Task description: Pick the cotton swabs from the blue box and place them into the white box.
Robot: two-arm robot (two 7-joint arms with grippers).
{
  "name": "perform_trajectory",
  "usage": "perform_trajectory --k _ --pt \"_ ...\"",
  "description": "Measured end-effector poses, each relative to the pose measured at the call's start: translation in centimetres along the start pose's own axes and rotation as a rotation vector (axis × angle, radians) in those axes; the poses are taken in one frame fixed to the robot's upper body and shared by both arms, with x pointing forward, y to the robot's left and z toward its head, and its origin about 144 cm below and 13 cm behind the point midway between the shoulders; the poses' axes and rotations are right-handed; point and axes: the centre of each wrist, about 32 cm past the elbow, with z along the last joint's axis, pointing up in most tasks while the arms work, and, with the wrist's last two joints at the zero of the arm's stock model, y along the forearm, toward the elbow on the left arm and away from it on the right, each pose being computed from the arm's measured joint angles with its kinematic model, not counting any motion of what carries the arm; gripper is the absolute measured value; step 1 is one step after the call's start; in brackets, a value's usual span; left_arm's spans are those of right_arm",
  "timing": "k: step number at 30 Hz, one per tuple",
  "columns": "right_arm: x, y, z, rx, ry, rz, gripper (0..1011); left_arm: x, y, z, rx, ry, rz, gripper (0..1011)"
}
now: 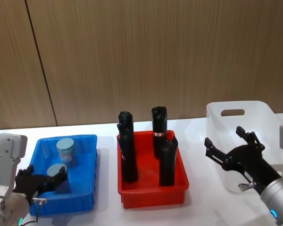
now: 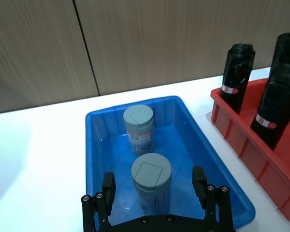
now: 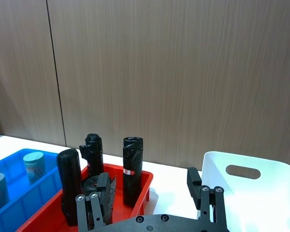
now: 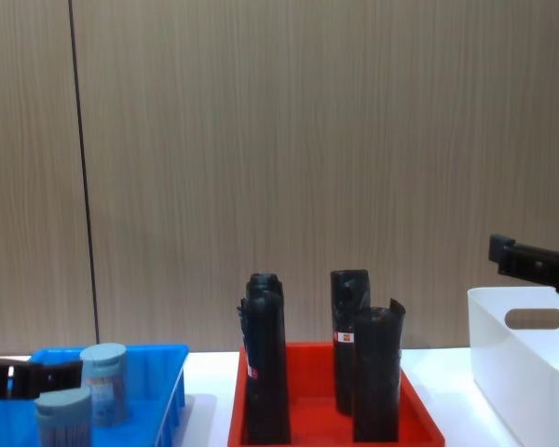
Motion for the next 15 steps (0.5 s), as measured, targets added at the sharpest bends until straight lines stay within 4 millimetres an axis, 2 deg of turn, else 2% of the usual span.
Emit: perform_trajectory --k 15 --pt "0.0 0.0 0.0 0.0 0.0 0.0 1002 1.2 -1.8 -0.1 0.067 0.036 0.001 1004"
